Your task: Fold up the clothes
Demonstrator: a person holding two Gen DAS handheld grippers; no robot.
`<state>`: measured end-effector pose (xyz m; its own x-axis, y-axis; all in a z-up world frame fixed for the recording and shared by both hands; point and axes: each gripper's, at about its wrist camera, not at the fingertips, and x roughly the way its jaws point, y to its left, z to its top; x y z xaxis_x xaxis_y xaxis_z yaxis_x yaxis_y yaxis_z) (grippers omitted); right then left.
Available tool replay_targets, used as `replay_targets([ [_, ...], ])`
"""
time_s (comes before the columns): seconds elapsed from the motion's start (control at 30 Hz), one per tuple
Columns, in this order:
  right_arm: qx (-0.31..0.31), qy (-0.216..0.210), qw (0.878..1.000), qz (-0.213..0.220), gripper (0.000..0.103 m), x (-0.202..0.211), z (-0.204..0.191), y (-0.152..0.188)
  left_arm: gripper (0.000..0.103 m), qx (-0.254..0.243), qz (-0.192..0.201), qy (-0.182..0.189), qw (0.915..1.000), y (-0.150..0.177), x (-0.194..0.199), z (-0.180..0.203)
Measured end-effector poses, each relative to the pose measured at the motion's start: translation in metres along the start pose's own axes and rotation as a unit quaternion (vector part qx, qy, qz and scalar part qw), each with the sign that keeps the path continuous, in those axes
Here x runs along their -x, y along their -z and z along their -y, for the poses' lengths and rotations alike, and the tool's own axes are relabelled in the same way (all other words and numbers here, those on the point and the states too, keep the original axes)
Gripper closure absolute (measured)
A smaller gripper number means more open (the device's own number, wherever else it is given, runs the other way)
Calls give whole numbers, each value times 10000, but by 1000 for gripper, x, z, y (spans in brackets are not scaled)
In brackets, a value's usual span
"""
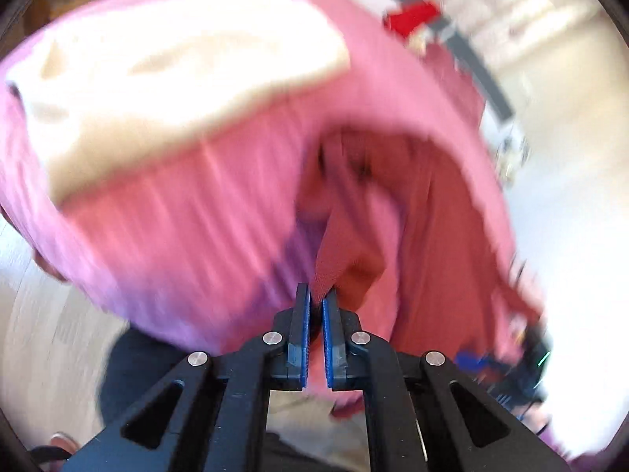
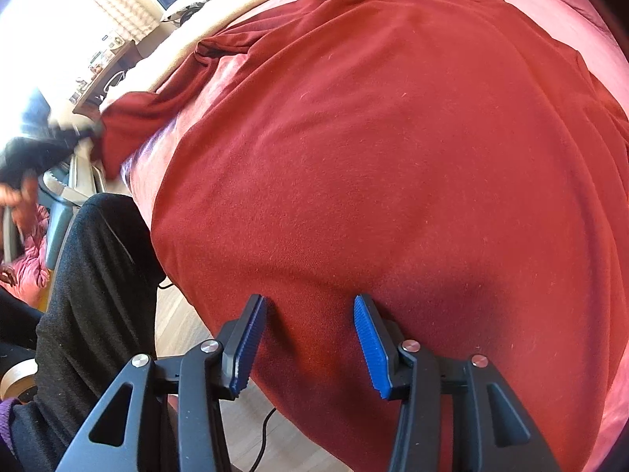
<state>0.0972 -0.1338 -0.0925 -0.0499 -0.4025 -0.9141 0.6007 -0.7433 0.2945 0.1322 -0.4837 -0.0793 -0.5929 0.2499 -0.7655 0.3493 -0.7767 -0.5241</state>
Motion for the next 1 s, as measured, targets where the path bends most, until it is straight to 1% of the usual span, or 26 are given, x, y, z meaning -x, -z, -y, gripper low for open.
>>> replay_targets([
  [0.1,-25,-2,10000,-66,55,-1,-1,-4,97,243,581,29,9980,-43,28,-15],
  [0.2,-24,22,9999,-122,55,-2,-4,-6,97,485,1159,58,9921,-86,55,-30],
  [0.23,-18,32,9999,-135,55,-2,-4,-6,97,581,1314,44,9896,-95,58,-36],
  [0.3,-18,48,9999,-159,55,-1,-5,-6,97,784,1597,0,9841,-108,59,-51],
  [0.33,-24,51,9998,-188,55,-2,-5,-7,97,915,1749,13,9803,-111,69,-60],
  [0.37,-28,33,9998,-206,55,-1,-4,-9,97,1051,1872,103,9766,-115,67,-66],
  [0.47,-40,-87,9998,-156,55,9,4,-18,97,1243,2074,385,9696,-117,86,-94],
  [0.53,44,-184,9998,41,55,18,4,-38,97,1326,2221,595,9641,-117,92,-104],
  [0.57,99,-157,9997,149,55,18,2,-54,97,1418,2331,715,9594,-116,99,-111],
  [0.67,267,87,9985,479,55,13,-5,-115,97,1742,2689,1081,9411,-111,124,-135],
  [0.73,379,250,9965,699,55,9,-9,-156,97,1943,2672,1336,9343,-103,135,-153],
  [0.77,435,331,9952,808,55,7,-11,-177,97,1995,2598,1371,9348,-99,131,-159],
  [0.83,428,598,9917,1055,55,-6,-13,-225,97,2059,2369,1389,9392,-91,115,-167],
  [0.9,158,763,9901,1171,55,-22,-7,-263,97,2135,2059,1404,9446,-81,97,-174],
  [0.93,-21,779,9901,1169,55,-33,-4,-281,97,2188,1884,1411,9470,-75,87,-176],
  [0.97,-138,778,9903,1141,55,-44,-1,-299,95,2244,1701,1419,9490,-69,76,-178],
  [1.0,-178,772,9913,1051,56,-57,1,-313,94,2286,1561,1418,9504,-62,66,-178],
])
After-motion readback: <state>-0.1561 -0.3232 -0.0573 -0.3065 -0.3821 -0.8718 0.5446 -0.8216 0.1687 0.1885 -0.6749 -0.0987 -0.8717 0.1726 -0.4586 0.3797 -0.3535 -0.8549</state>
